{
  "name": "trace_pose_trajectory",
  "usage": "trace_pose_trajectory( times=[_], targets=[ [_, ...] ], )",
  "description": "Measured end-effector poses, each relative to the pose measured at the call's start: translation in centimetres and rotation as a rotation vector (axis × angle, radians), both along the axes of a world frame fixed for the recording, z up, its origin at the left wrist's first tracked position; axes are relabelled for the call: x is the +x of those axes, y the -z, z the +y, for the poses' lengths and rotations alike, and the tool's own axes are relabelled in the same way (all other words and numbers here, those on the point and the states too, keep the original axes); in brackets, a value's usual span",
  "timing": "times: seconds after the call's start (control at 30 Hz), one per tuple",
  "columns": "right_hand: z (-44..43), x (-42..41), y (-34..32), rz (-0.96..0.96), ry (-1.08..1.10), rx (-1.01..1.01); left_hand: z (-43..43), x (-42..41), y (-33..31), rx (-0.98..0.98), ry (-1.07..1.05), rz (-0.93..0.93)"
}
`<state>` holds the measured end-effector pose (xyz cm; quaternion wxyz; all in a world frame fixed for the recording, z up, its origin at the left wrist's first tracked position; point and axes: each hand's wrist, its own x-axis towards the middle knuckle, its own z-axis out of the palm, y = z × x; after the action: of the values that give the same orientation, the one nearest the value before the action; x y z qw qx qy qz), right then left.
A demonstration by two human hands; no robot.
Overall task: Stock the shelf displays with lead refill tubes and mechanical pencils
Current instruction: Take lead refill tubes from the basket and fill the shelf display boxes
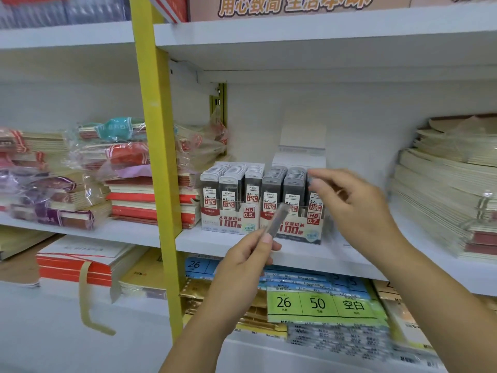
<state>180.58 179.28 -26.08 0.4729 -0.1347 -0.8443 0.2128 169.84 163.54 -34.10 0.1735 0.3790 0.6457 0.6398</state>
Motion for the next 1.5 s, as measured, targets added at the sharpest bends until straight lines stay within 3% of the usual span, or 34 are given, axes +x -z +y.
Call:
trace_pose_trajectory(
  times=[0.1,0.27,0.47,0.53,0.6,0.7,0.83,0.97,1.03,1.23,1.5],
  targets=[
    [-2.2,0.4,1.0,-0.222,-0.304,-0.254,-0.3,1.0,-0.3,0.016,0.050,0.031],
    [-2.5,1.3,2.8,-0.125,-0.362,-0.531,-0.7,1.1,-0.1,0.070,0.044,-0.024],
    [-2.0,2.5,3.4,-0.126,-0.358,-0.585,-1.1,0.7,-0.1,0.201,-0.013,-0.252],
    [-2.2,2.7,3.4,-0.198,-0.377,-0.592,-1.1,0.6,0.0,0.208,-0.006,-0.268],
    [-2.2,2.6,3.7,-0.277,-0.349,-0.473,-1.2,0.6,-0.2,0.199,0.000,-0.234],
    [-2.5,2.3,3.6,-0.296,-0.307,-0.276,-1.1,0.7,-0.9,0.143,0.017,-0.079],
    [-2.2,1.6,2.4,-0.237,-0.382,-0.249,-0.4,0.2,-1.9,0.125,-0.044,0.140],
    [-0.2,1.6,-0.3,0.087,-0.311,-0.210,1.2,-1.2,-1.9,-0.070,-0.326,0.779],
    [0.8,1.5,-1.0,0.182,-0.186,-0.078,2.2,-1.9,-1.3,-0.142,-0.337,0.916],
    [2.4,0.1,-0.8,0.100,-0.004,0.158,3.8,-2.7,0.8,-0.217,-0.351,1.075],
    [3.7,-0.1,-0.7,0.082,0.046,0.134,4.0,-2.9,1.3,-0.185,-0.370,1.058]
  ],
)
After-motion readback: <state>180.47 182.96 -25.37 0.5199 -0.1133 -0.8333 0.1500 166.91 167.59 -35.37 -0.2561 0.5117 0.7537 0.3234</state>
